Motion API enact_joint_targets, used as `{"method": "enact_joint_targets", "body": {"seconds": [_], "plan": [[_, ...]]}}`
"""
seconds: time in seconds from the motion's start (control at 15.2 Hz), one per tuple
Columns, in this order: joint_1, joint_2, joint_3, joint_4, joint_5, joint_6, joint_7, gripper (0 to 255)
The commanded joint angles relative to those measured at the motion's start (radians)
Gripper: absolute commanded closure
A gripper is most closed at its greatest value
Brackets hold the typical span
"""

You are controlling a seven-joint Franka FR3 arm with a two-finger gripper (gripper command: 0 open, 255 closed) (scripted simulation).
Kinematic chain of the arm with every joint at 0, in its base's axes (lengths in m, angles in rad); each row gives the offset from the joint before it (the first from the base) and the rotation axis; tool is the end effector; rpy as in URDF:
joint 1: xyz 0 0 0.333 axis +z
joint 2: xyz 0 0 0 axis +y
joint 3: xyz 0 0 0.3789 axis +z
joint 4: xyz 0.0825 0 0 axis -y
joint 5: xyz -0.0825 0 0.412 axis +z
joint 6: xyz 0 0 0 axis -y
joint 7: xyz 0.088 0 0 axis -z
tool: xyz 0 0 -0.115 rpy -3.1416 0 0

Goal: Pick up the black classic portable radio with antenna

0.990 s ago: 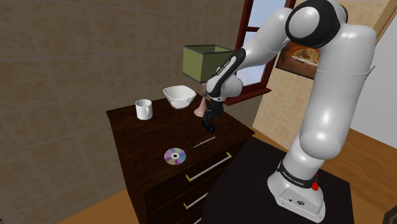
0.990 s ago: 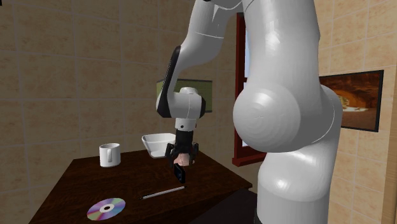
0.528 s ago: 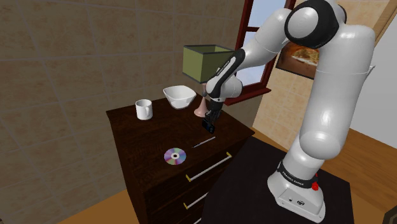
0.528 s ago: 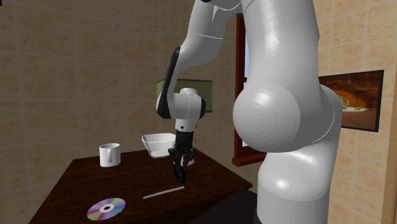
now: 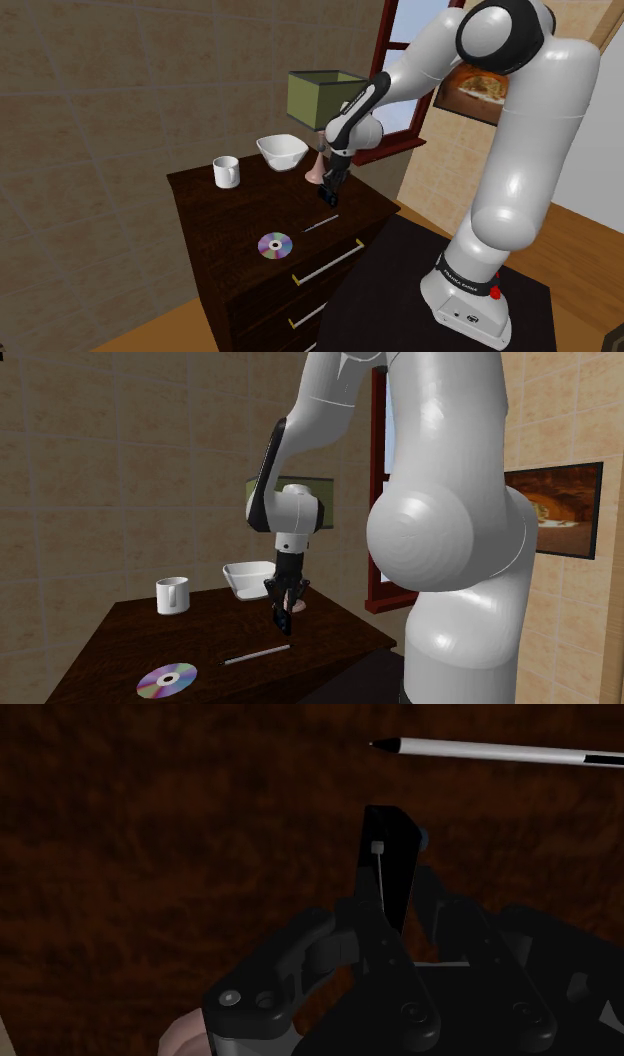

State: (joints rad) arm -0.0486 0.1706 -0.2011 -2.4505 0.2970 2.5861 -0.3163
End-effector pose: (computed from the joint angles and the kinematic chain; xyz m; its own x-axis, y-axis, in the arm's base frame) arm 0.4888 -0.1300 0.2596 0.9828 -0.1847 -0.0043 -0.1839 -0.9754 -0.1212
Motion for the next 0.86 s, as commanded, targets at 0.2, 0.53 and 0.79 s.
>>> {"method": "enact_joint_targets", "body": {"seconds": [0.2,0.53,0.79], "plan": [[0.006,-0.065,-0.014,0.001,-0.048,-0.062,0.04,255],[0.007,-0.126,-0.022,0.009,-0.089,-0.126,0.075,255],[0.007,-0.151,-0.023,0.014,-0.104,-0.155,0.088,255]]}}
